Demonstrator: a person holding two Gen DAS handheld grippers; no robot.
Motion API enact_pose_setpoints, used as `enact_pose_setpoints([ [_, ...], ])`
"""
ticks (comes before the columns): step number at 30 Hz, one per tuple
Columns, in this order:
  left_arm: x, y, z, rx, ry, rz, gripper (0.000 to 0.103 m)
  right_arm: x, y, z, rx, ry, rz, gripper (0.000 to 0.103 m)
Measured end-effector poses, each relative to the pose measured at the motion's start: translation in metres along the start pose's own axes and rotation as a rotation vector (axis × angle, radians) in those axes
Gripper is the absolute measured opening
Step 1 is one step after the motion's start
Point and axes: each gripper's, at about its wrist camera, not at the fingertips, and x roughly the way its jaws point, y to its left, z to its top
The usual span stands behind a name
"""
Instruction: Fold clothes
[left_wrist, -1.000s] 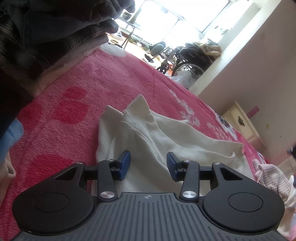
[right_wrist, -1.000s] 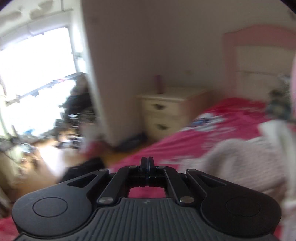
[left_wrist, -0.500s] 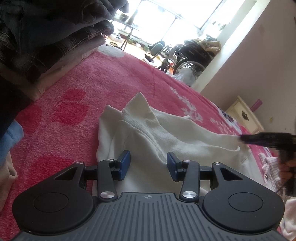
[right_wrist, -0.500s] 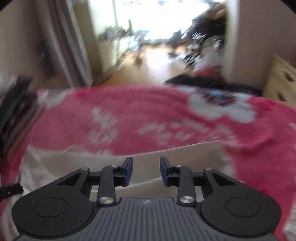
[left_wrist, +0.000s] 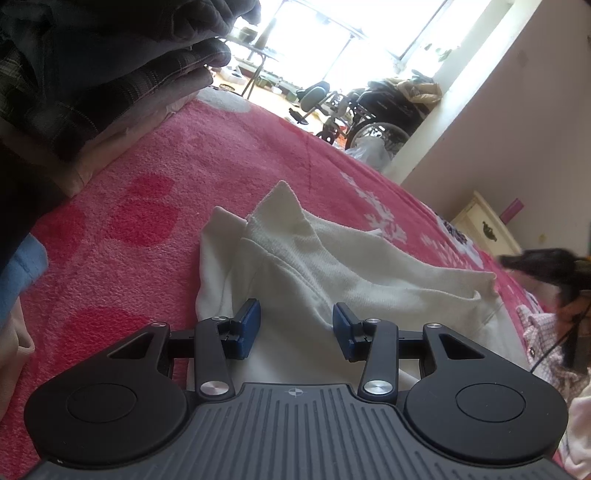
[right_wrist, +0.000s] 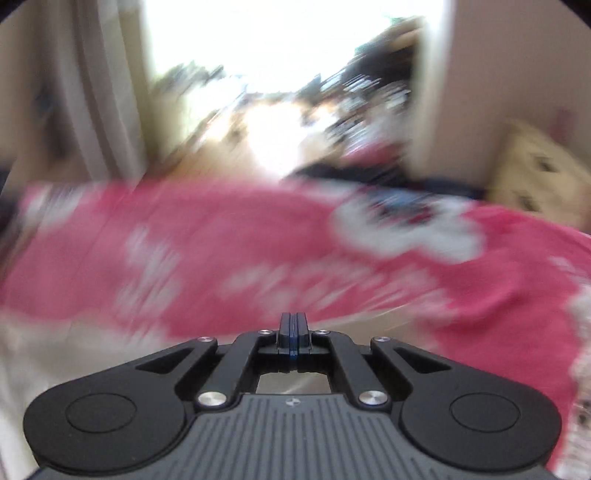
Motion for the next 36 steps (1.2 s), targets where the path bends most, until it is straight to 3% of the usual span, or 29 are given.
enact_pose_setpoints([
  [2, -0.001, 0.001, 0.0, -0.004, -0.001, -0.001, 0.043, -0.022, -0.042, 0.012, 0.132, -0.089, -0.124, 0.0],
  [5, -0.001, 0.001, 0.001, -0.009, -0.001, -0.003, 0.043, -0.058, -0.111, 0.02, 0.347, -0.168, -0.39, 0.0],
  [8, -0.002, 0.001, 0.001, -0.011, -0.007, -0.001, 0.043, -0.078, -0.155, 0.01, 0.48, -0.078, -0.526, 0.005],
  [11, -0.002, 0.0, 0.001, 0.0, -0.01, 0.006, 0.043, -0.084, -0.14, 0.0, 0.398, -0.01, -0.417, 0.005],
  [13, -0.002, -0.002, 0.0, 0.012, -0.013, 0.014, 0.043, -0.079, -0.099, -0.004, 0.226, 0.035, -0.228, 0.011],
  [18, -0.007, -0.006, -0.002, 0.036, -0.035, 0.041, 0.043, -0.061, 0.053, -0.012, -0.273, 0.132, 0.307, 0.031],
  [21, -0.01, -0.007, -0.004, 0.047, -0.053, 0.063, 0.043, -0.051, 0.138, -0.023, -0.506, 0.18, 0.499, 0.032],
  [23, -0.012, -0.006, -0.005, 0.055, -0.064, 0.08, 0.043, -0.042, 0.183, -0.033, -0.63, 0.21, 0.574, 0.034],
  [27, -0.014, 0.001, -0.005, 0.052, -0.063, 0.08, 0.043, -0.015, 0.241, -0.052, -0.778, 0.287, 0.619, 0.037],
  [35, -0.018, 0.0, -0.013, 0.108, -0.067, 0.102, 0.043, 0.02, 0.259, -0.056, -0.75, 0.371, 0.661, 0.037],
  [36, -0.018, -0.001, -0.014, 0.119, -0.067, 0.107, 0.043, 0.023, 0.26, -0.057, -0.747, 0.379, 0.666, 0.031],
])
